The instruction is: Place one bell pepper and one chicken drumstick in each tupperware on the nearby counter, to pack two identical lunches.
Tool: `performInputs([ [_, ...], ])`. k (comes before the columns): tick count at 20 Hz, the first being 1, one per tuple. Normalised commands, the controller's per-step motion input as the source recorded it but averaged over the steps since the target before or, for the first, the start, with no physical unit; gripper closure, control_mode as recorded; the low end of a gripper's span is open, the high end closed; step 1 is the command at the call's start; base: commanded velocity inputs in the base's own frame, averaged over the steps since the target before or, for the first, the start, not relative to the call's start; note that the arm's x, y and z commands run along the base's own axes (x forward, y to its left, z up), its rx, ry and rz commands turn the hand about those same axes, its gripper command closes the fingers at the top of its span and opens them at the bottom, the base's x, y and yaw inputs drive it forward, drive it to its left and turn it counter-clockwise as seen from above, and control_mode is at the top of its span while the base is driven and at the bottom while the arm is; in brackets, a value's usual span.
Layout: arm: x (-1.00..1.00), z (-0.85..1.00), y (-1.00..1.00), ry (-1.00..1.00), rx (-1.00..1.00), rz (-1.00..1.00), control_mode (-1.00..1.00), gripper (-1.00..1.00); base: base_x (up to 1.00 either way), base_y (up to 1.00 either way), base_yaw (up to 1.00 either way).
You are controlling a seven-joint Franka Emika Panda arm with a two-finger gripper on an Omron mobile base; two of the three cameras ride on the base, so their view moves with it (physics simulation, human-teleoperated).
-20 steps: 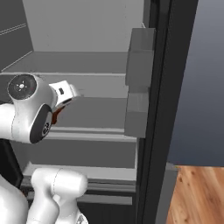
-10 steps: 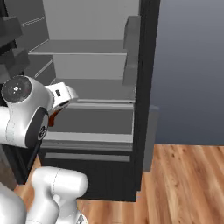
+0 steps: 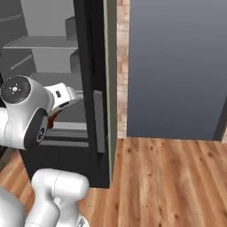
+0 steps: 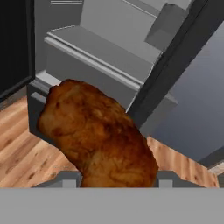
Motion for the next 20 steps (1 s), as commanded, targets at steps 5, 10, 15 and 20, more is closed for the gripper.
performInputs([
  [5,0.00,0.00,0.00,0.00,0.00,0.00,1.00,1.00,0.00,-1.00,0.13],
  [10,0.00,0.00,0.00,0.00,0.00,0.00,1.00,1.00,-0.01,-1.00,0.21],
  [15,0.00,0.00,0.00,0.00,0.00,0.00,1.00,1.00,-0.23,-1.00,0.49],
  [20,0.00,0.00,0.00,0.00,0.00,0.00,1.00,1.00,-0.54,-0.89,0.70],
])
